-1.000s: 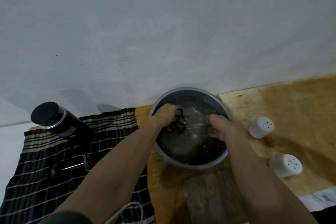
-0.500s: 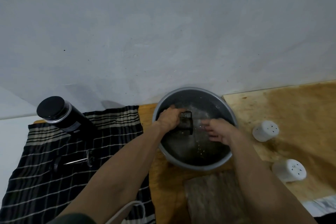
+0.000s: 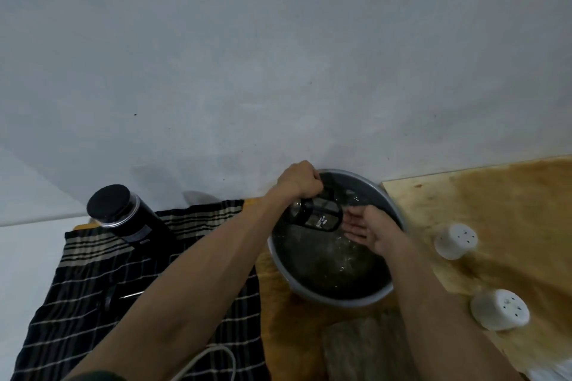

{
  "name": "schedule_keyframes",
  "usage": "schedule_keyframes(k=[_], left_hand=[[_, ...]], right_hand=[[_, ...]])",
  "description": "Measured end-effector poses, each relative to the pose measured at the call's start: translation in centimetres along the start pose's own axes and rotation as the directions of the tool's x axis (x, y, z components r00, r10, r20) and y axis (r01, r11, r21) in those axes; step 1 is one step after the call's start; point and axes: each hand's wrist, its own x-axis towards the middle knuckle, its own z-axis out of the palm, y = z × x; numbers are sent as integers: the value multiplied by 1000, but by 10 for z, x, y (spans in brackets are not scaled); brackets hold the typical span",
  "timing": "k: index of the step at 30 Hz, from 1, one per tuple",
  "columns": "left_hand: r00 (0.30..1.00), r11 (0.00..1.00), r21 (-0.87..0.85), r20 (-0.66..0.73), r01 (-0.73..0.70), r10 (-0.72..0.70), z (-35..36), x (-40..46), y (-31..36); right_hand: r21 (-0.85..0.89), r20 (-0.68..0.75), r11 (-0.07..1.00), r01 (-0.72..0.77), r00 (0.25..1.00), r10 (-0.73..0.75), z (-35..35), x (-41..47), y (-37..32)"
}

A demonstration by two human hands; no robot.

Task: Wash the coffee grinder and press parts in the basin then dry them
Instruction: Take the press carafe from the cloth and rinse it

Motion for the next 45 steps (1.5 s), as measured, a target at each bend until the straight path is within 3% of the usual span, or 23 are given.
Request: schedule_keyframes(k=[4,8,11,14,16,22,24,27,31,34,37,40,45], left_hand=[[996,964,-255,-30,77,-87,-5,-3,4],[957,699,-662,103,270,-272,7,-17,2],[907,552,-728,248,407,-341,24,-22,-12],[898,418,-809,290,415,-331,40,-25,-24],[902,427,-812,261,398,-344,52,-22,-32],[916,644,-670,145,369,-374,69,-24,-32],[916,671,-640,143,374,-375,73,-24,-33],[890,607,-671,191,426,-414,77,-26,-34],[851,433,-766,276,475,-446,73,-30,-36],[836,246,-839,363,485,-412,77,-29,-40],[852,171,-871,381,461,-359,72,-36,-38],[887,216,-881,349,420,-302,60,-39,-31],[943,460,-836,185,300,-277,31,-41,-23]], right_hand=[[141,-30,985,103,995,-100,0,-5,-14],[83,-131,973,216,970,-204,3,-7,-23],[64,-178,970,236,959,-222,3,-2,-18],[72,-160,979,193,971,-179,2,6,-6],[66,-130,990,124,985,-115,2,14,3],[2,-124,999,53,991,-53,8,19,17],[-45,-101,999,27,994,-31,9,19,18],[-90,-67,996,21,997,-28,7,18,19],[-231,-8,966,120,992,-125,8,17,16],[-279,12,941,191,981,-195,14,8,8],[-253,22,940,231,972,-233,14,3,4],[-85,-23,984,157,987,-160,5,5,7],[182,-5,982,46,999,-46,2,4,16]])
